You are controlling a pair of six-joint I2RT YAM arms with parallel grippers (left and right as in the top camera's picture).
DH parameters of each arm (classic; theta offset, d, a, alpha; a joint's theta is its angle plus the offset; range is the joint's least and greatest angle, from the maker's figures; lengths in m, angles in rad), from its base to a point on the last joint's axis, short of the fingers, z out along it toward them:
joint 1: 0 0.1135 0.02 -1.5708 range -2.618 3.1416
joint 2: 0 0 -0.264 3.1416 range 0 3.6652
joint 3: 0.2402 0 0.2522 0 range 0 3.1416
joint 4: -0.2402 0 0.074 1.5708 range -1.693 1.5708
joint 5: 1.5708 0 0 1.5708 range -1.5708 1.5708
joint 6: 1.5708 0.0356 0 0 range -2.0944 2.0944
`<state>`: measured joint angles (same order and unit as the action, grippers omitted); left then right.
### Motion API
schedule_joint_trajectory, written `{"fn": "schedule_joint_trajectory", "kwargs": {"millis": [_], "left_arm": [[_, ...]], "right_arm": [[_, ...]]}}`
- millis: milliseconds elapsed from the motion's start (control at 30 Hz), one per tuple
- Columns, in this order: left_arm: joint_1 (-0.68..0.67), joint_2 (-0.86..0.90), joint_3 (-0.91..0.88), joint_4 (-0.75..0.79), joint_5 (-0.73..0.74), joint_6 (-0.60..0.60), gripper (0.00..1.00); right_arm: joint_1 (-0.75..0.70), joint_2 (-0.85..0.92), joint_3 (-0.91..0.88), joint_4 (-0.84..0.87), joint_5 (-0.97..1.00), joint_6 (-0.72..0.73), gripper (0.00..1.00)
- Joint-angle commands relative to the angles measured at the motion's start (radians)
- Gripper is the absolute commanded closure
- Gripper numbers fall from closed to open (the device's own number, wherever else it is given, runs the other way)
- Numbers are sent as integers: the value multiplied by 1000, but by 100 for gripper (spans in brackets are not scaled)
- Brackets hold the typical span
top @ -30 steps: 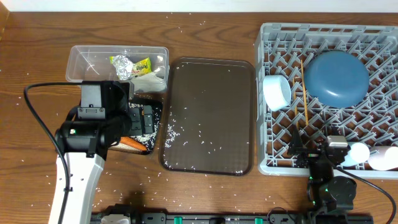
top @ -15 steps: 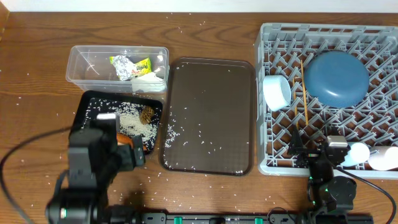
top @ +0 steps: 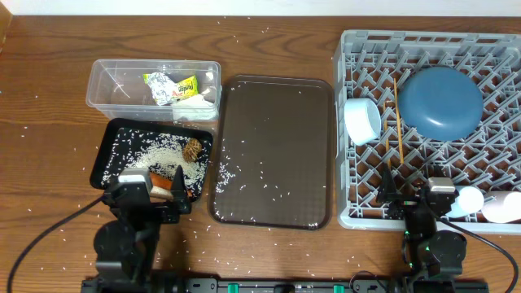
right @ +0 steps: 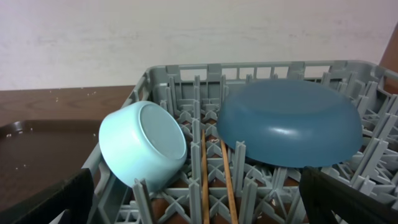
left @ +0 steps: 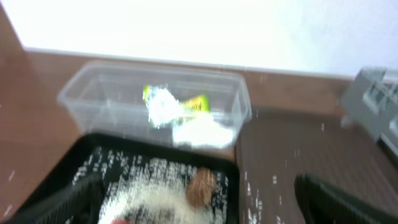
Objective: Sort waste into correct bins and load items into the dishwasher rack
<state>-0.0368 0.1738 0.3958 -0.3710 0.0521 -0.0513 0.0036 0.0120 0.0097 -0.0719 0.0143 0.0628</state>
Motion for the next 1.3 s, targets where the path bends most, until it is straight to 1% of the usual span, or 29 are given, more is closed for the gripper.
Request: {"fn": "schedule_joint_trajectory", "kwargs": {"millis": [0,133,233,400,667,1267], "left_arm": [[-4,-69,-84,78,8,6,2],[-4,-139,-169,177,8,6,2],[-4,-173,-213,201,8,6,2],[-4,-172,-271,211,8,6,2],[-5,-172,-392,320,7,6,2],[-11,-170,-392,309,7,6,2]], "right_arm": [[-3,-5,-4,0,-4,-12,1],[-3,-5,-4,0,-4,-12,1],[-3,-5,-4,0,-4,-12,1],[-3,-5,-4,0,-4,-12,1],[-3,-5,-4,0,-4,-12,1],[-3,-5,-4,0,-4,-12,1]]}}
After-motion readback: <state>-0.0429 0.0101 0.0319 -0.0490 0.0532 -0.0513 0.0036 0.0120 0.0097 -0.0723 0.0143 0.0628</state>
